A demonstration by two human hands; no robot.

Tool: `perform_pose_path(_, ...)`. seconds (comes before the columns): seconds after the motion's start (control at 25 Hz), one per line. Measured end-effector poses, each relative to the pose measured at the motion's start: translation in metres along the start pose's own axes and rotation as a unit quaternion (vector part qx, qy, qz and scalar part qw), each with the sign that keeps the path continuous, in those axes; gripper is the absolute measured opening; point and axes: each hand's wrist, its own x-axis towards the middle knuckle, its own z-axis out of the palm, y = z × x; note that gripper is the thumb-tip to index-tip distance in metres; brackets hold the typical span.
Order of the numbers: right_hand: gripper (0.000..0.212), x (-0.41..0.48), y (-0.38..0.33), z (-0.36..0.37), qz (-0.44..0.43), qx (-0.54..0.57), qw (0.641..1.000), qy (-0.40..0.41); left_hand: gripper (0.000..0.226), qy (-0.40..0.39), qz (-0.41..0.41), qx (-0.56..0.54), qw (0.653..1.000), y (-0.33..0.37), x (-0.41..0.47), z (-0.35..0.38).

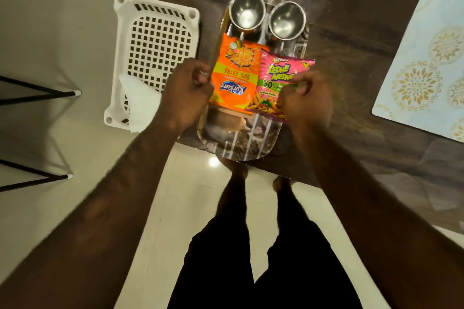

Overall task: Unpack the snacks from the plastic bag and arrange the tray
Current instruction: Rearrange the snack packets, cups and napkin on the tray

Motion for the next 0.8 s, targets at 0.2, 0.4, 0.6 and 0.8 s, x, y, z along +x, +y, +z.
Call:
perform_pose_path(0.2, 0.024, -0.041, -0.021, 0.045, -0.110, -0.054, 0.960, -0.252, 0.022, 0.120, -0.078, 0.108, 0.984, -0.055, 0.003, -0.088)
perform_pose_path(0.4, 0.021, -0.064, -0.055, 0.112, -0.171, -0.111, 0.918, -0.341, 0.036, -0.006, -0.172, 0.323, 0.931, -0.097, -0.007, -0.117)
perform_pose_path(0.6, 0.038, -0.072, -0.071, 0.168, -0.224, -0.232, 0.885, -0.336, 0.030, 0.012, -0.105, 0.336, 0.936, -0.116, -0.018, -0.100)
perform_pose_path(0.8, 0.046, -0.070, -0.079, 0.190, -0.225, -0.327, 0.859, -0.324, 0.024, 0.018, -0.109, 0.242, 0.964, -0.123, -0.021, -0.099)
